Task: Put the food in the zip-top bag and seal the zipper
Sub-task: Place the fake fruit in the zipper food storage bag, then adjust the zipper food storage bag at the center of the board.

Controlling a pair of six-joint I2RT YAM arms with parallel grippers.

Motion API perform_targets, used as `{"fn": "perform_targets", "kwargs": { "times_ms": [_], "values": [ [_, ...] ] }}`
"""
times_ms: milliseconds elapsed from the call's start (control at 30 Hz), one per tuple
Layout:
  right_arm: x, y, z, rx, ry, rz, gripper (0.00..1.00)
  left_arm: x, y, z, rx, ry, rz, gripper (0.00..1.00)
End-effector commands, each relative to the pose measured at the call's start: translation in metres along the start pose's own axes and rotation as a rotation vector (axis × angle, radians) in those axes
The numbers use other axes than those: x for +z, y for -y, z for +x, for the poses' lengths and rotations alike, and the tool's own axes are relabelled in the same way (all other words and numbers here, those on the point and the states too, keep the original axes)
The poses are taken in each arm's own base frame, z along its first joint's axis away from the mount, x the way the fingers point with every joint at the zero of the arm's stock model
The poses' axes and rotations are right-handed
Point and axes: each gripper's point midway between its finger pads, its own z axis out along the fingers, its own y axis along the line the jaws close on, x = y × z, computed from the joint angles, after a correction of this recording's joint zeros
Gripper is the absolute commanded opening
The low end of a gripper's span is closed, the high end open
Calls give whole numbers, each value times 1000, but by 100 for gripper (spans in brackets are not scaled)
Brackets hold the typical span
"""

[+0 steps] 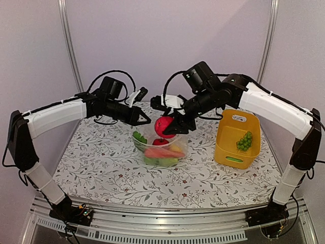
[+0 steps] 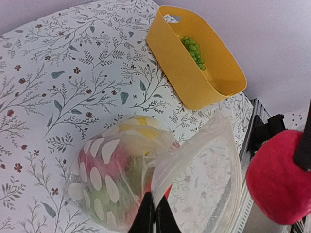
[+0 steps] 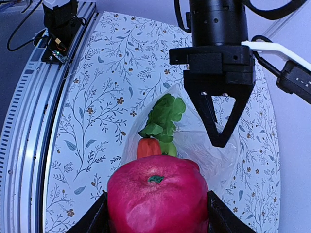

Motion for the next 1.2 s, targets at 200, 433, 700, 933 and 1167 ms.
{"fn": "perform_targets", "kwargs": {
  "times_ms": [200,433,700,933,1167],
  "values": [
    [58,36,18,-106,-158,212,68,-13,7,-7,-5,47,36,0],
    [42,19,6,-63,-96,151,84,-15,5,-8,-8,55,31,0],
    [39,-37,18,-31,-83,-95,81,-18,4,-9,-14,60,29,0],
    [54,-49,39,-52,-175,-102,78,-20,7,-10,-8,66,40,0],
    [80,-40,49,-26,-242,-98,51,-24,8,-11,-2,72,28,0]
  ]
}}
